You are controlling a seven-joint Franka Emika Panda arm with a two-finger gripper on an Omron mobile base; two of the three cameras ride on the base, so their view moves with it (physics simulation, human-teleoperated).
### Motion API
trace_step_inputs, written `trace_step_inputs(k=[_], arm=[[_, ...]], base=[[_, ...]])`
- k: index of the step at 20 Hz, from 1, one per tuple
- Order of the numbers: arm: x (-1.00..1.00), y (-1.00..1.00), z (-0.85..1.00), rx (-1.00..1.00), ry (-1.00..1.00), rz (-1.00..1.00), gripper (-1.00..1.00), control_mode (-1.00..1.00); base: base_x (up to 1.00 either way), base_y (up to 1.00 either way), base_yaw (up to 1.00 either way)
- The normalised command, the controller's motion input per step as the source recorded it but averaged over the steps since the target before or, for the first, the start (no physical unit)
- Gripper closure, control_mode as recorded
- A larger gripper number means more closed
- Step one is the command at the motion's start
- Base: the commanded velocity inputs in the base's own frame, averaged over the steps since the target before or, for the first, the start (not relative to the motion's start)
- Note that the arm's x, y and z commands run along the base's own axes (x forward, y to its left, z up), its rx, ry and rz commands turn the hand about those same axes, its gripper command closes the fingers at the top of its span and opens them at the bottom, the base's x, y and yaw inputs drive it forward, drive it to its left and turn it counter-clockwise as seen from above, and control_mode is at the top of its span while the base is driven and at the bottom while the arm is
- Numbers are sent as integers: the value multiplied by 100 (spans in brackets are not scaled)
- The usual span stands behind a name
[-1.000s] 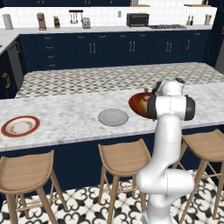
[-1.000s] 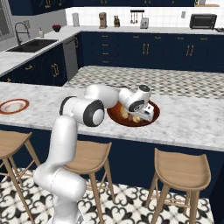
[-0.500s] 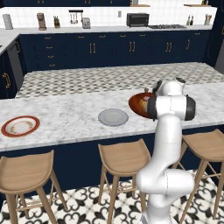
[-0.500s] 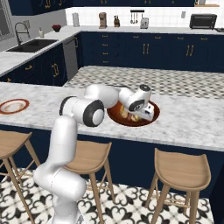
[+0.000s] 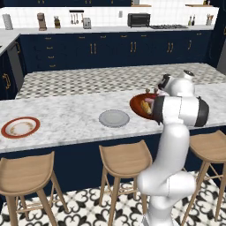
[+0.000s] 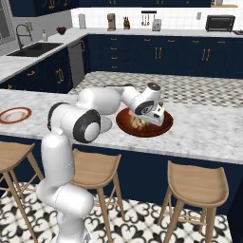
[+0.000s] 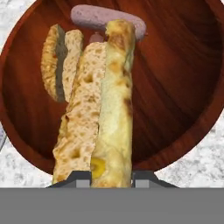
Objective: Place one bun and one sausage from the bowl on each plate.
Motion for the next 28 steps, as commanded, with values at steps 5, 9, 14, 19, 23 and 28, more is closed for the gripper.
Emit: trace_step_inputs(k=[5, 9, 14, 19, 23, 28], arm=[[-19, 100, 29, -8, 0, 12, 100, -100], [-3, 100, 42, -3, 0, 10, 100, -100], [0, 100, 16, 0, 8, 10, 100, -100], [0, 87, -17, 0, 11, 16, 100, -100], [6, 35, -40, 0, 10, 15, 100, -100], [43, 10, -27, 0, 2, 3, 100, -100]], base=[[0, 0, 0], [0, 0, 0], [0, 0, 0], [0, 0, 0], [0, 0, 0], [0, 0, 0]])
